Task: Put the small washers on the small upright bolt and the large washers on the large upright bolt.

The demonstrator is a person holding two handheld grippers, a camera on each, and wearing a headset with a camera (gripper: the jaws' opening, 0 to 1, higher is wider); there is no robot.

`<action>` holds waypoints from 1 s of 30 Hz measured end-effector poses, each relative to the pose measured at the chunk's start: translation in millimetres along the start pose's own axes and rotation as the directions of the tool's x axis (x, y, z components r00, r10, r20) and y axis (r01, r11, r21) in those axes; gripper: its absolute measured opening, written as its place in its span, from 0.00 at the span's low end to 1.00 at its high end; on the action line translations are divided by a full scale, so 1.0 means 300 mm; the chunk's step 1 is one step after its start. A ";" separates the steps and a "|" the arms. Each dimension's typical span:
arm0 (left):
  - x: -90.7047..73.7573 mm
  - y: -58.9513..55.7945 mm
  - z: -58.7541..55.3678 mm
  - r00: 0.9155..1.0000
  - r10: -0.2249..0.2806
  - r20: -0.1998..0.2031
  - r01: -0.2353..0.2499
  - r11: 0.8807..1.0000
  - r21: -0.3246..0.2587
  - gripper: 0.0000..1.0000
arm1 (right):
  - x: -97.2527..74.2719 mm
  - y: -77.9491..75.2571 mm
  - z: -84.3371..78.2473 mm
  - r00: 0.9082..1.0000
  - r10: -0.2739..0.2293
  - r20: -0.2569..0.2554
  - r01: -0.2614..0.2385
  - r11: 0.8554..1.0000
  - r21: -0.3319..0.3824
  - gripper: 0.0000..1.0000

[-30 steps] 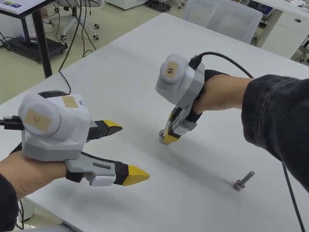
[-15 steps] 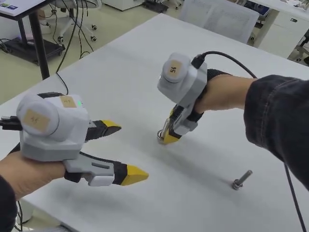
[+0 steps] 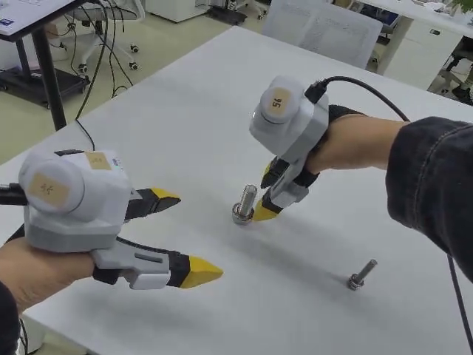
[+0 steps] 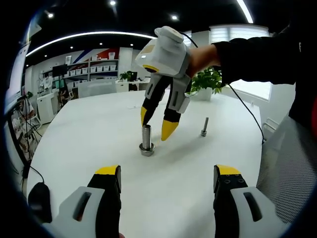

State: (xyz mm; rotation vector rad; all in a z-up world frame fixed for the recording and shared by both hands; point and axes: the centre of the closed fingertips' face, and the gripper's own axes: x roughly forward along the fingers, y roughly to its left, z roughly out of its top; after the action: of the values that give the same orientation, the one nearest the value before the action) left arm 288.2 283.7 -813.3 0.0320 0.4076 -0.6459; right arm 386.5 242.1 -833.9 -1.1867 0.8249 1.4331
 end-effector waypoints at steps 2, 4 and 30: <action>0.001 0.001 0.003 1.000 -0.001 0.000 0.001 1.000 0.001 0.76 | -0.012 0.004 -0.007 1.000 -0.007 0.014 0.006 1.000 0.008 0.41; 0.002 0.000 0.007 1.000 -0.003 -0.001 0.003 1.000 0.004 0.76 | -0.024 0.006 -0.017 1.000 -0.012 0.027 0.011 1.000 0.021 0.42; 0.016 -0.036 0.054 0.999 -0.041 -0.013 0.042 0.998 0.051 0.76 | -0.193 0.049 -0.151 0.973 -0.163 0.162 0.134 0.975 0.174 0.51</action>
State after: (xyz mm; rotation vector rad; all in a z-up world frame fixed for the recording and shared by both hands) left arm 291.3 269.8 -799.3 0.0758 0.4037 -0.6976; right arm 380.3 179.9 -792.4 -0.9635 0.7008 1.3004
